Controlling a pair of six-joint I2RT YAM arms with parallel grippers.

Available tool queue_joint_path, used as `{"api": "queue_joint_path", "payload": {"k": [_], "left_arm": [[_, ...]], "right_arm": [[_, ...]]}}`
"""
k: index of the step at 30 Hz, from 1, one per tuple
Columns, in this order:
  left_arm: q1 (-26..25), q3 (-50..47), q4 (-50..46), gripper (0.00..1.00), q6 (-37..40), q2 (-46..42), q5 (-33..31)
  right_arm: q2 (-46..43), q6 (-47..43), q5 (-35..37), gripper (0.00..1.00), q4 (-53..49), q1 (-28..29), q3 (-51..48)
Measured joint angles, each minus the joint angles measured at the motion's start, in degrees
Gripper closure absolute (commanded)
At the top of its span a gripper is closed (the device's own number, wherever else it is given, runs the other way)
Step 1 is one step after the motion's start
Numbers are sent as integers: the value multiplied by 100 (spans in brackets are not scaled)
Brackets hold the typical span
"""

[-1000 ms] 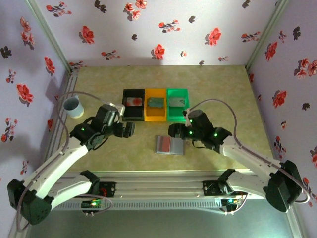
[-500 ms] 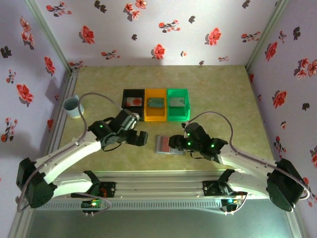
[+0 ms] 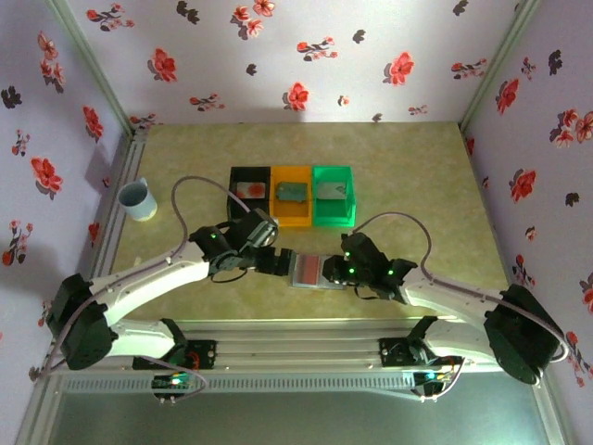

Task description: Take the credit cards out of the card holder

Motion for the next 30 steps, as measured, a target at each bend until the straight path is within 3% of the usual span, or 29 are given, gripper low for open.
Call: {"api": "queue_joint_path", "payload": {"k": [8, 12, 30], "left_arm": [[-11, -9, 577, 0, -208, 168, 118], [-37, -42, 774, 0, -332, 334, 136], [-85, -232, 1556, 0, -935, 754, 363]], "right_arm": [[201, -2, 442, 92, -96, 0, -9], [291, -7, 636, 100, -175, -2, -9], [625, 4, 732, 100, 129, -2, -236]]}}
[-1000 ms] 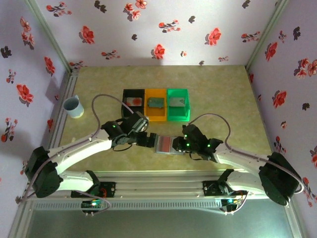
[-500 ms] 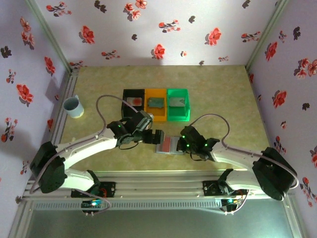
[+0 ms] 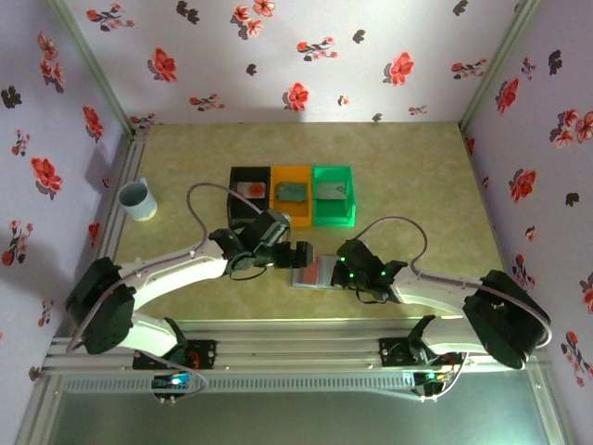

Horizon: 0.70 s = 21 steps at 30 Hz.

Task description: Take the credit cards out of the card holder

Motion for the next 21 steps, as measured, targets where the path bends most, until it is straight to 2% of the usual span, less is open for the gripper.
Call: {"api": "queue_joint_path", "payload": {"k": [21], "left_arm": [[-262, -20, 752, 0, -431, 610, 334]], "right_arm": [[-262, 59, 24, 100, 162, 0, -247]]}}
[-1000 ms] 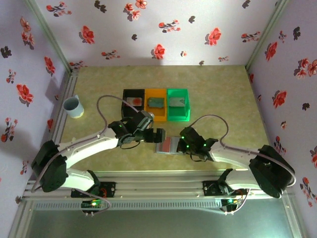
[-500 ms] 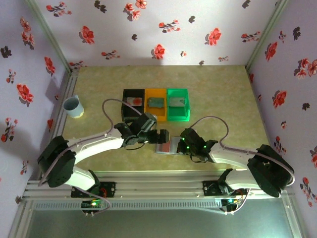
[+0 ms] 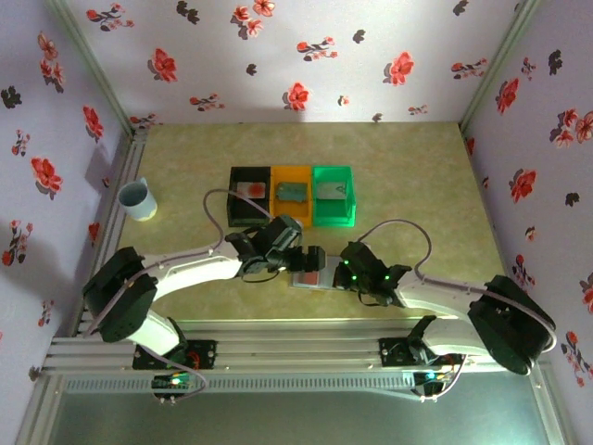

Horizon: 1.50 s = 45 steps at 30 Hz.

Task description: Take the credit cards out of the card holder

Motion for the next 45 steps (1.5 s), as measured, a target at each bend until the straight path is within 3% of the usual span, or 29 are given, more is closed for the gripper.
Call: {"api": "queue_joint_path", "payload": {"k": [45], "left_arm": [[-225, 0, 439, 0, -162, 737, 234]], "right_arm": [[-26, 2, 13, 100, -9, 0, -26]]}}
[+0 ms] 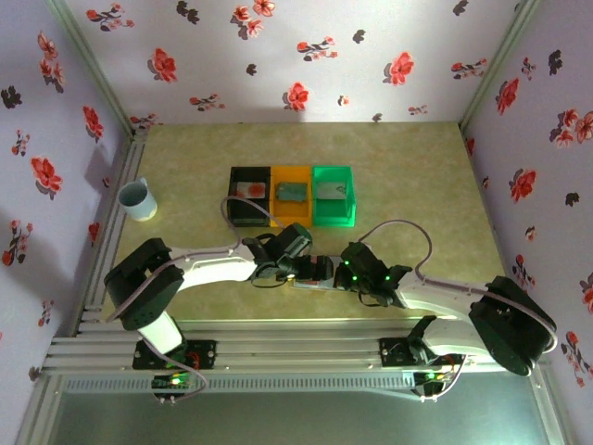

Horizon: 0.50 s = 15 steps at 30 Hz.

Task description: Take the credit cards out of the card holder

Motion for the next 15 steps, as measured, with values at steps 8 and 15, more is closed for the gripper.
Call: {"api": "queue_joint_path", "payload": {"k": [8, 15], "left_arm": [[0, -48, -9, 0, 2, 26, -11], [-9, -48, -70, 0, 24, 26, -72]], "right_arm": [[-17, 0, 2, 100, -11, 0, 0], [-17, 0, 2, 100, -11, 0, -2]]}}
